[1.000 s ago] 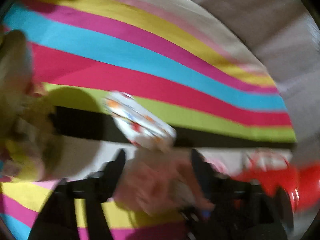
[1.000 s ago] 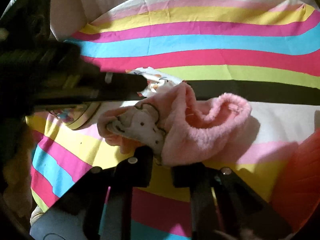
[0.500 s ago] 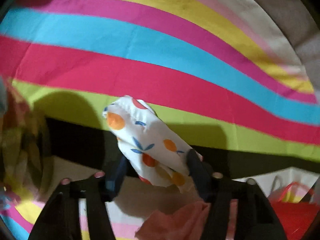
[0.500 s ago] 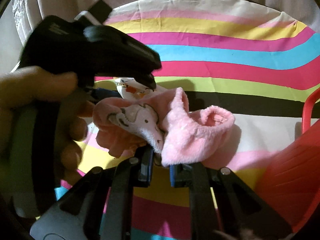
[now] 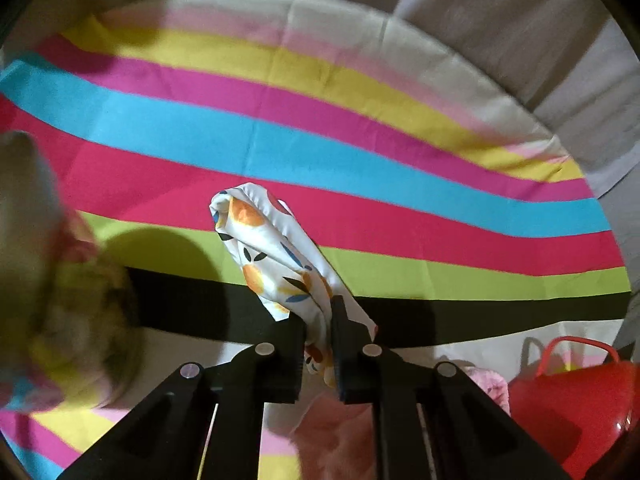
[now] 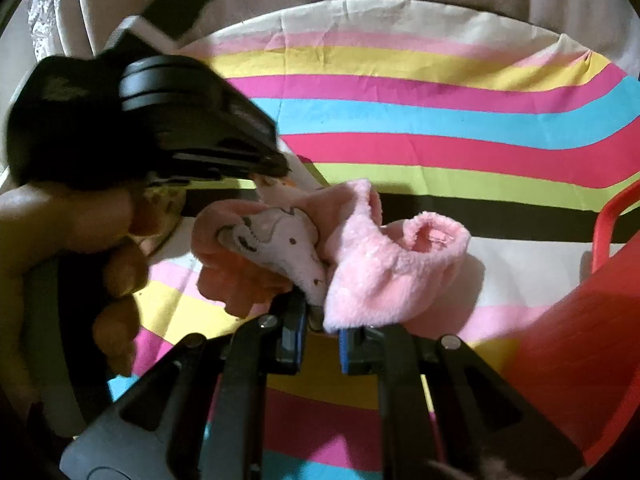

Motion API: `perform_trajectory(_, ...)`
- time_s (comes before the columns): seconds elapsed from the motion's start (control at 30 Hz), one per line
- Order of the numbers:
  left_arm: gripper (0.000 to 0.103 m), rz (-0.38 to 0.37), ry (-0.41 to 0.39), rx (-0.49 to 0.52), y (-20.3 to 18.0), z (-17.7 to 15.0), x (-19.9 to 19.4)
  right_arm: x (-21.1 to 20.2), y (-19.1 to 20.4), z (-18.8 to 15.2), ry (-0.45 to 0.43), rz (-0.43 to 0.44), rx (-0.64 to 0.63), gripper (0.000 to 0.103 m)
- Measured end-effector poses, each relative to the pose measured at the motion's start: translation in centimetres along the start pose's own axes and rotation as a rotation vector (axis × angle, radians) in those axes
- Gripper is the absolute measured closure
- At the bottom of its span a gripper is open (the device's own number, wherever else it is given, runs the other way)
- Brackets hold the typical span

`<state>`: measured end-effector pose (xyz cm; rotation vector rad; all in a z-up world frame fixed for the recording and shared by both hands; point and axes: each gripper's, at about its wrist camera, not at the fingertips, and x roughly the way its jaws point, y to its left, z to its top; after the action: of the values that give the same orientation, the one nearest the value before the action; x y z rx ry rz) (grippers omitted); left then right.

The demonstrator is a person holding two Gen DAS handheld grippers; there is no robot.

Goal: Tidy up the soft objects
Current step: 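Carry the white floral cloth and pink elephant fleece over the white box and open both tools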

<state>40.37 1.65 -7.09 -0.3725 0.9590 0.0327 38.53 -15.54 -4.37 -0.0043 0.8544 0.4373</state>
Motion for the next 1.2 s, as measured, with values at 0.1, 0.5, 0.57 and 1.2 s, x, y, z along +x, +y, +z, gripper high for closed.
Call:
perform_trajectory(0.1, 0.091, 0.001, -0.067, -0.003, 0.3, -0.8, -3.5, -2.2, 0.5, 0.1, -0.020, 0.017, -0.005, 0.088)
perform_trajectory(0.5, 0.091, -0.099, -0.168, -0.101, 2.4, -7.9, -15.5, -10.3, 3.7, -1.8, -0.041, 0.003, -0.030, 0.089)
perform_trajectory(0.57, 0.091, -0.130, -0.160, -0.118, 2.1, -9.4, -16.5, -11.6, 3.8, -2.6, -0.039, -0.010, -0.037, 0.089)
perform_trajectory(1.2, 0.091, -0.394, -0.011, 0.053, -11.7, -25.1, -21.4, -26.7, -3.9, -14.7, -0.026, -0.281, 0.049, 0.089)
